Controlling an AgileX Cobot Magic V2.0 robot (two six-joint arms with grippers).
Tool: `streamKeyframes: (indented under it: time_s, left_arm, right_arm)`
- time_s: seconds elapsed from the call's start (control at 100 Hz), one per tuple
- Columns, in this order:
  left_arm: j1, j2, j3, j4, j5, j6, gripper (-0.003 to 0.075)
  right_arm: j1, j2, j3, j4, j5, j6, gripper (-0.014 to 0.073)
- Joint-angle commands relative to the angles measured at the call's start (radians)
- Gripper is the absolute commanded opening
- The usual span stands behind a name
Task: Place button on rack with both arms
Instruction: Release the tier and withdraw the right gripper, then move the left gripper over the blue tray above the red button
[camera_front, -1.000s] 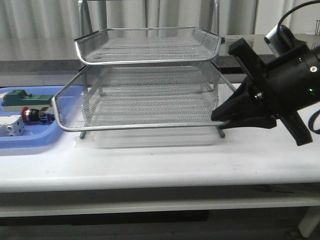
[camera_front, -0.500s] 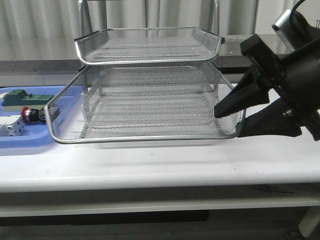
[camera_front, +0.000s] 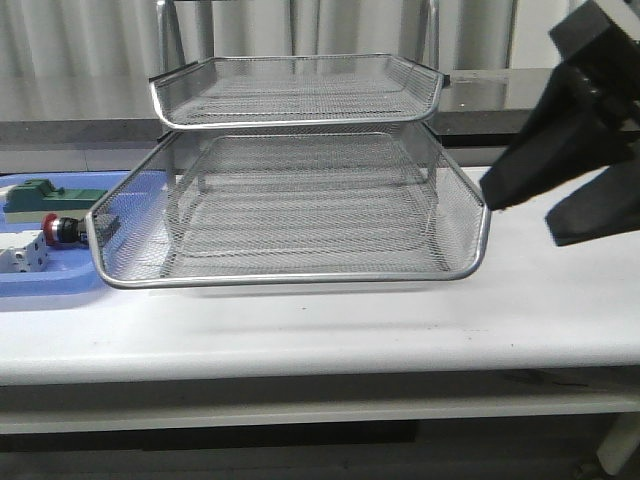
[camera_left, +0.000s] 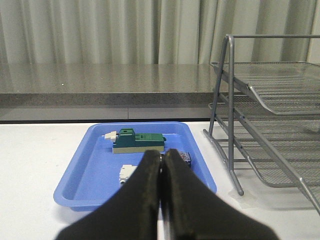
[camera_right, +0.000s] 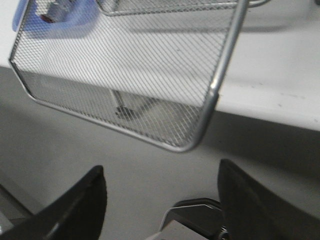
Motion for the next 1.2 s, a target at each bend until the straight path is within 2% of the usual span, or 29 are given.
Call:
streamKeyframes:
  time_s: [0.0,0.25,0.46,0.76,0.93,1.03,1.1,1.19]
  left_arm:
    - [-0.006,-0.035,0.046,-0.007,-0.080,-0.005,-0.0020]
    - [-0.006,-0.035,0.046,-0.007,-0.080,-0.005,-0.0020]
    - [-0.006,-0.035,0.046,-0.007,-0.080,-0.005,-0.0020]
    - [-0.006,-0.035,0.046,-0.007,-0.080,-0.005,-0.0020]
    - [-0.006,-0.035,0.046,-0.007,-0.080,-0.005,-0.0020]
    - [-0.006,-0.035,0.046,-0.007,-0.080,-0.005,-0.0020]
    - [-0.006,-0.035,0.046,-0.007,-0.080,-0.005,-0.0020]
    - [-0.006,-0.035,0.046,-0.007,-0.080,-0.005,-0.0020]
  right_arm:
    - [-0.004,-0.094,-0.017,-0.150,-0.001,0.141,0.0489]
    - [-0.004,-0.323,-0.027,-0.548,0.031,0.449,0.0489]
    - [-0.004,-0.469,-0.047,-0.779,0.150,0.641,0.0489]
    - [-0.004,-0.639,-0.082,-0.921,0.298,0.776,0.0487]
    - [-0.004,-0.700,-0.082,-1.072,0.329,0.883,0.0487]
    - [-0.004,-0.717,-0.082,-1.089,0.329,0.890,0.0481]
    - [-0.004,-0.721,-0.082,-1.089,0.332,0.890,0.0423]
    - [-0.004,-0.721,-0.082,-1.089,0.336,0.890,0.0287]
